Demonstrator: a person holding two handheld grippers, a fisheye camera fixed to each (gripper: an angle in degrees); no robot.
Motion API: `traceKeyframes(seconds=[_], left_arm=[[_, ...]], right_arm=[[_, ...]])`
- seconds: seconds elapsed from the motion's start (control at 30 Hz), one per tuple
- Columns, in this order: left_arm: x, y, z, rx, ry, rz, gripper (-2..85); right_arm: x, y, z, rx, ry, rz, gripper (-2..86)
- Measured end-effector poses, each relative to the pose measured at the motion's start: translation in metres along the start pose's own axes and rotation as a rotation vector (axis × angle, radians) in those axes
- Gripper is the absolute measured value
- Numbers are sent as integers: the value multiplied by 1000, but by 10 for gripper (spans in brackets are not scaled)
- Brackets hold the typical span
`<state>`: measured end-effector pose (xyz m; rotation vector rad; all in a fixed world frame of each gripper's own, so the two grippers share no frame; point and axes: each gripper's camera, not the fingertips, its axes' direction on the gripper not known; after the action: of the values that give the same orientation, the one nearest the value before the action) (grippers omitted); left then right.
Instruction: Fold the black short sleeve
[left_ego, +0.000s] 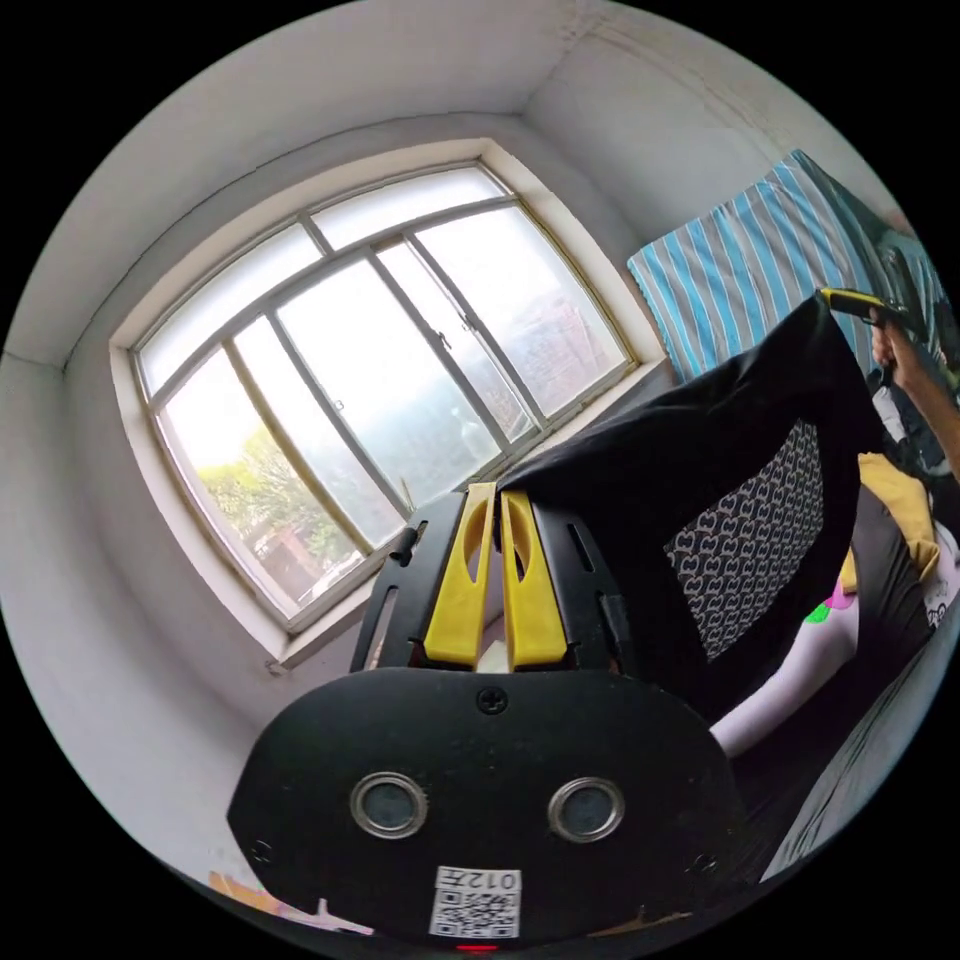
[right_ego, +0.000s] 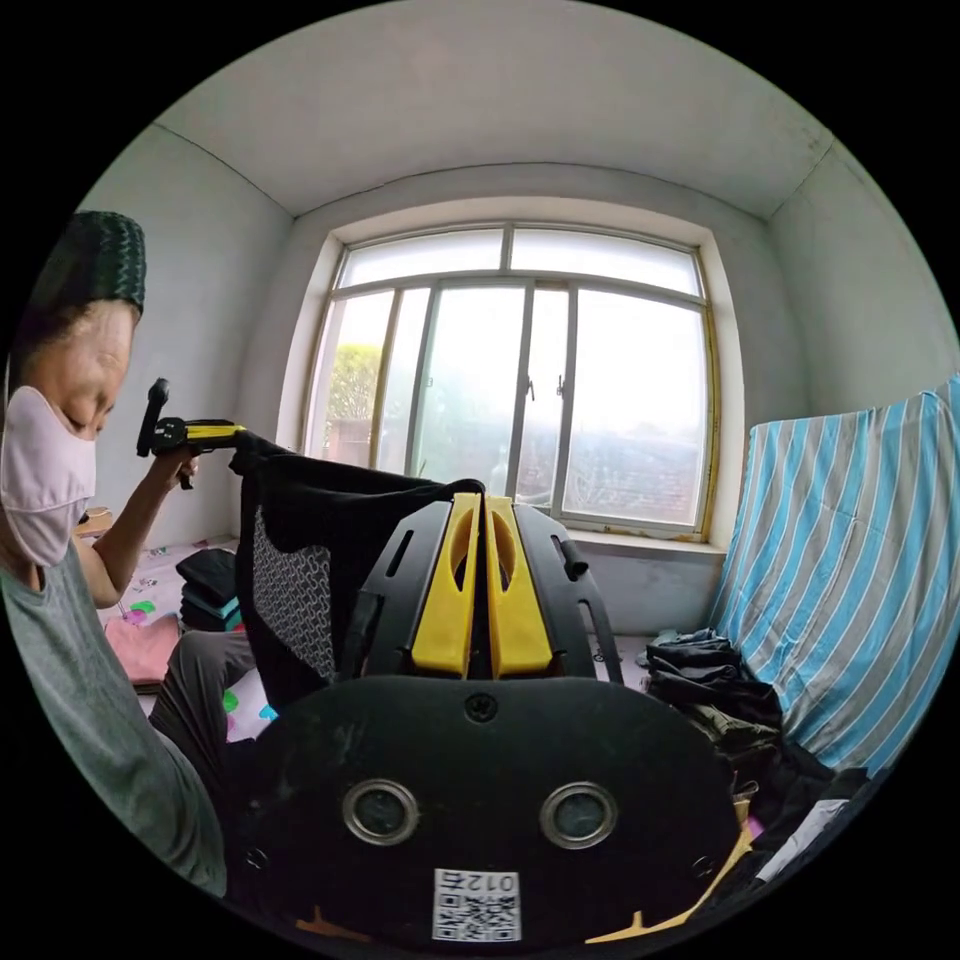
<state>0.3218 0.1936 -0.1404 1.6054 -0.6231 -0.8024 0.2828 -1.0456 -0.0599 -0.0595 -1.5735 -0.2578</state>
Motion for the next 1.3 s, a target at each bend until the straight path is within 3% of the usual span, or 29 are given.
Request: traceKeyframes(seconds=[0.2,0.4,0.5,0.57,0.67,0.73,0.83,1.13,1.3], left_arm=[[-2,-11,142,-171,112,68,-3],[22,-7,407,-428,229,128,-2],[36,6,556,-577,320,46,0],[42,26,664,-706,404,-141,4],[41,66,746,-783,506,-409,8],[41,88,768,-782,513,-474,8],[59,128,780,-808,557,-395,8],[140,272,715,-996,812,-247,6],[170,309,706,-1135,792,-141,7]], right_arm=[[64,44,116,-159,-6,59,-8],[158,127,310,-395,3,150,-8],[198,178,427,-549,71,106,-7],[228,215,501,-692,122,134,-7],[268,272,578,-828,195,239,-7],[281,301,597,-842,210,274,-7],[294,353,606,-906,92,305,-8],[281,489,533,-1160,-217,425,-8],[248,547,534,-1493,-304,281,-8]])
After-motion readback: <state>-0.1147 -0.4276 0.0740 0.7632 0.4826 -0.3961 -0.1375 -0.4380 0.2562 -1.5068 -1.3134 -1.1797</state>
